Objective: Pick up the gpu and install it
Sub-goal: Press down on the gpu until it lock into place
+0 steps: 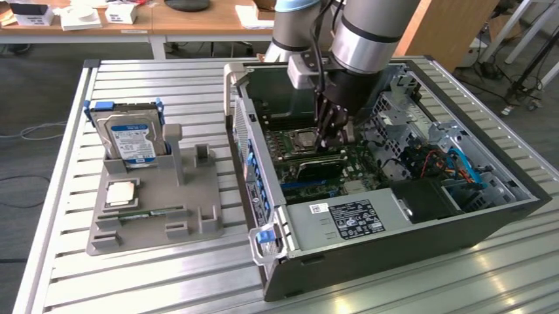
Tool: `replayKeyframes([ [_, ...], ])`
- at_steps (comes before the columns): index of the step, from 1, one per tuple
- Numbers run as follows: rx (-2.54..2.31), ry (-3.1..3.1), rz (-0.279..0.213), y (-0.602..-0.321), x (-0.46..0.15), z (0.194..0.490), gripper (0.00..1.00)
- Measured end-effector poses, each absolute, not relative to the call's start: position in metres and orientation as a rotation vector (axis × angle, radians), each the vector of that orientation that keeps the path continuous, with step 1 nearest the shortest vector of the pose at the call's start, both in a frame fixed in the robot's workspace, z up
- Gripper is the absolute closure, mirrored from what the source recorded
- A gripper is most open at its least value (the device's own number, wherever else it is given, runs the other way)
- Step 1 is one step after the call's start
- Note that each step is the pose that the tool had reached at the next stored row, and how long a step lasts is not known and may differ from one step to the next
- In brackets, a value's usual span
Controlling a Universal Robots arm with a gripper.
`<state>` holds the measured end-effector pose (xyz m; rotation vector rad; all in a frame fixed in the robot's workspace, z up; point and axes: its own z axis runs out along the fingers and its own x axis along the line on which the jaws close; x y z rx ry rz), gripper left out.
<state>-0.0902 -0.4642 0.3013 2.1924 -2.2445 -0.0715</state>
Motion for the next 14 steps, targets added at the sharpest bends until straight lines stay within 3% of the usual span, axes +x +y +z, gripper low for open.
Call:
replayKeyframes([
  [14, 2.192, -2.244, -0.071, -0.464, -0.090, 0.290, 0.89],
])
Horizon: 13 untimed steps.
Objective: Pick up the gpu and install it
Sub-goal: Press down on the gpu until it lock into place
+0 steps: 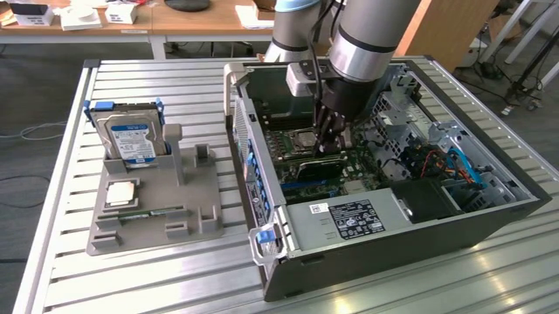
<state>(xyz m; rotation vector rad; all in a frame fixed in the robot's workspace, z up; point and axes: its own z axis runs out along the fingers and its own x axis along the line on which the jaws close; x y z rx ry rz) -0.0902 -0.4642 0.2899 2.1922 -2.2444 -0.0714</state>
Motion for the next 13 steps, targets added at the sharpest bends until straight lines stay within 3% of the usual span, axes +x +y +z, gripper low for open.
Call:
replayKeyframes([
  [13, 2.192, -2.245, -0.072, -0.4642, -0.0902, 0.2841, 0.89],
])
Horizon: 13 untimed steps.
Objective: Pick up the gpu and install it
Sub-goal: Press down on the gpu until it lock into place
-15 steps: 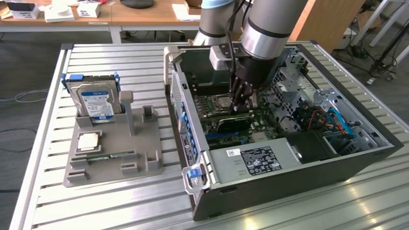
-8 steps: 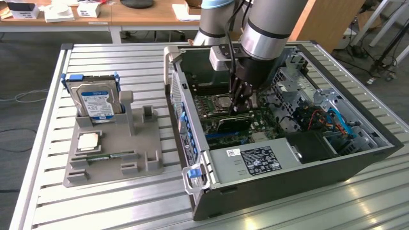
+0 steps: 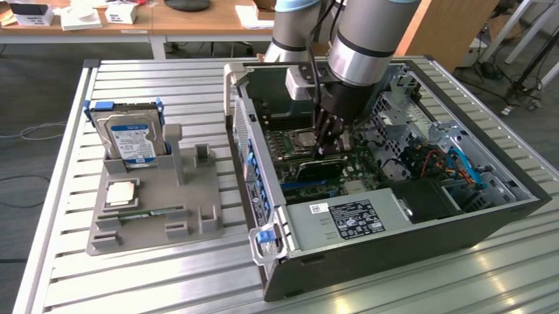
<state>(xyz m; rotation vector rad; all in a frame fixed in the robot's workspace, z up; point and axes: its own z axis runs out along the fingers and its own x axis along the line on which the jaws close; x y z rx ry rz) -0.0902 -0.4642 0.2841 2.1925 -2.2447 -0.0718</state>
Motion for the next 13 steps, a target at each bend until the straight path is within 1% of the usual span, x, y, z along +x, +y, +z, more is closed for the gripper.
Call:
replayKeyframes([
  [13, 2.192, -2.245, -0.072, -0.4641, -0.0928, 0.2810, 0.89],
])
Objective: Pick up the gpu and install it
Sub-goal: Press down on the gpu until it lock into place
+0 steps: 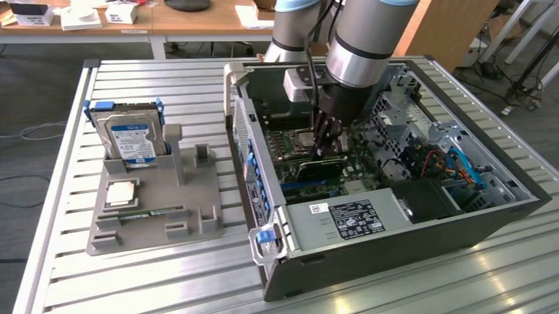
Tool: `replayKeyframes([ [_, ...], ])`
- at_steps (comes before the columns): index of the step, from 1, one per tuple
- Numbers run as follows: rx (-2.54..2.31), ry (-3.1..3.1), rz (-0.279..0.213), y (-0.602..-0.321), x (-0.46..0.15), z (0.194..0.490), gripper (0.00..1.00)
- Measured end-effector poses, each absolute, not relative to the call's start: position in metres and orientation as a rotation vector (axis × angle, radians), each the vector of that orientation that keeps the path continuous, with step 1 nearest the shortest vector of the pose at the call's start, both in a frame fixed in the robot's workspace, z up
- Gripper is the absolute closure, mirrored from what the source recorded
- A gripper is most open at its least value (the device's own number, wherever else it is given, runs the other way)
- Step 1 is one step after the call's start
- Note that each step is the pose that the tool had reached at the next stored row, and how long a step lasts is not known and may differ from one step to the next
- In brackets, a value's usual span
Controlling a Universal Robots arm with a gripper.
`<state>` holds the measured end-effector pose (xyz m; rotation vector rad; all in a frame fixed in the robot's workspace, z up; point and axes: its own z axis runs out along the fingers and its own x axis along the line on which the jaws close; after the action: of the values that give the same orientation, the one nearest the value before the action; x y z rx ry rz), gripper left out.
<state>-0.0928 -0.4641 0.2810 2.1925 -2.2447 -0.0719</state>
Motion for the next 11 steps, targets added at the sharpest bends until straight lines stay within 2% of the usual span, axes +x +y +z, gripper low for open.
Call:
replayKeyframes([
  [11, 2.193, -2.245, -0.072, -0.4628, -0.0994, 0.2778, 0.89],
])
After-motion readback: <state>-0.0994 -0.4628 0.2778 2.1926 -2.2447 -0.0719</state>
